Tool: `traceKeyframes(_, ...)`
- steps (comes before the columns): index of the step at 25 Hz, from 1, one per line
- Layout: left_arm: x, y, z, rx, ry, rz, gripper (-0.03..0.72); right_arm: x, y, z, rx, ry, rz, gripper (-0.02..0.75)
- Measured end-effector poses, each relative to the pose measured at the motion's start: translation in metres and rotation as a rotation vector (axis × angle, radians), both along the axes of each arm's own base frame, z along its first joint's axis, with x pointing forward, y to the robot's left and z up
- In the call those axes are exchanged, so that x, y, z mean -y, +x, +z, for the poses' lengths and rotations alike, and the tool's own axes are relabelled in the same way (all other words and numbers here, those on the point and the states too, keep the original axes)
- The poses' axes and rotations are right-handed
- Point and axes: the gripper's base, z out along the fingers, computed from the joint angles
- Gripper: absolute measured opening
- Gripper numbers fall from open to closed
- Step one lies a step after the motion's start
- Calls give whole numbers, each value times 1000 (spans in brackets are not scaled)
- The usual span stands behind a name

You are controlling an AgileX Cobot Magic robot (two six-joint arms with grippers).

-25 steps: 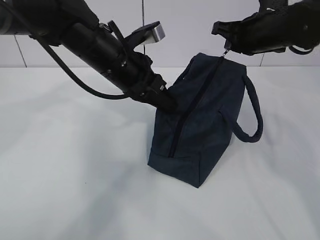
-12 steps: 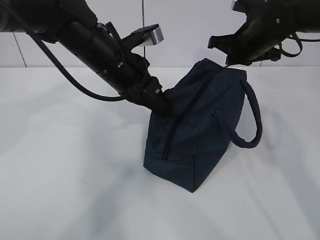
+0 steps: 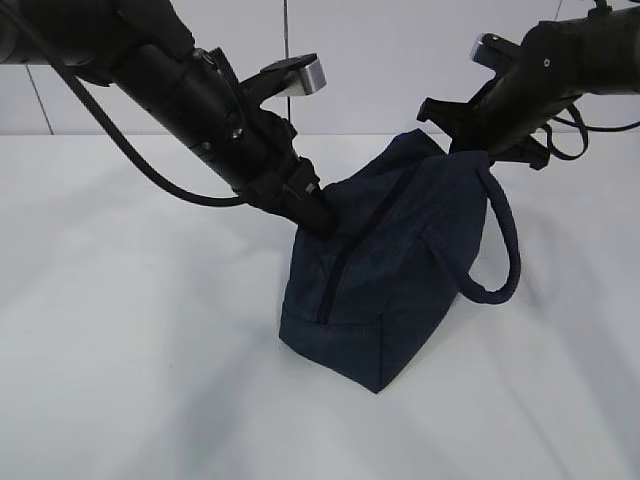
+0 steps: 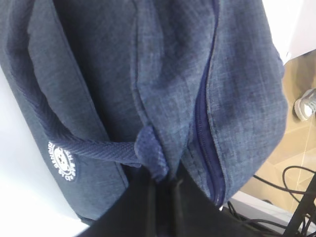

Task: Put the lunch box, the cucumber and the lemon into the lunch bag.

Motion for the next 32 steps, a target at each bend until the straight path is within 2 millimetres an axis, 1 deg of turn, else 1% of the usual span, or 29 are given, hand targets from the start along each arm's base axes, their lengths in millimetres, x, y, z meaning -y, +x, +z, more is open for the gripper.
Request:
traceKeyframes(4, 0, 0, 0, -1, 4, -2, -2, -4, 2, -13, -37, 72, -19, 18)
traceKeyframes(7, -1, -1, 0, -3, 8, -6, -2, -7, 2, -19, -54, 106, -10, 17)
traceKeyframes(11, -1, -1, -1, -8, 13, -13, -2, -9, 4, -14, -55, 125, 16, 17)
traceKeyframes(14, -1, -2, -1, -13, 15, -16, 11, -12, 9, -3, -47, 125, 58, 17)
traceKeyframes(15, -1, -2, -1, -16, 17, -14, 35, -13, 11, 3, -38, 128, 69, 18)
traceKeyframes(17, -2, -2, 0, -20, 26, -17, 125, -15, 14, 14, -18, 124, 91, 18)
traceKeyframes(19, -3, 0, 6, -25, 31, -22, 273, -16, 17, 25, 7, 116, 114, 18)
traceKeyframes(21, -2, 2, 15, -25, 28, -23, 400, -16, 18, 35, 22, 100, 144, 18)
traceKeyframes(22, -1, 3, 22, -21, 21, -21, 449, -16, 18, 40, 28, 93, 158, 18)
traceKeyframes(23, -1, 5, 29, -15, 11, -13, 481, -17, 17, 44, 33, 88, 170, 18)
traceKeyframes(25, 1, 8, 43, -4, -3, 1, 510, -17, 16, 49, 33, 81, 187, 17)
traceKeyframes(26, 2, 11, 51, 8, -12, 17, 517, -17, 16, 52, 36, 83, 193, 18)
traceKeyframes(28, 3, 15, 62, 18, -15, 65, 524, -18, 15, 53, 38, 82, 204, 18)
traceKeyframes(30, 2, 19, 68, 33, -14, 123, 526, -18, 15, 53, 37, 82, 208, 17)
traceKeyframes(32, 2, 23, 70, 50, -18, 170, 527, -18, 15, 53, 35, 80, 216, 18)
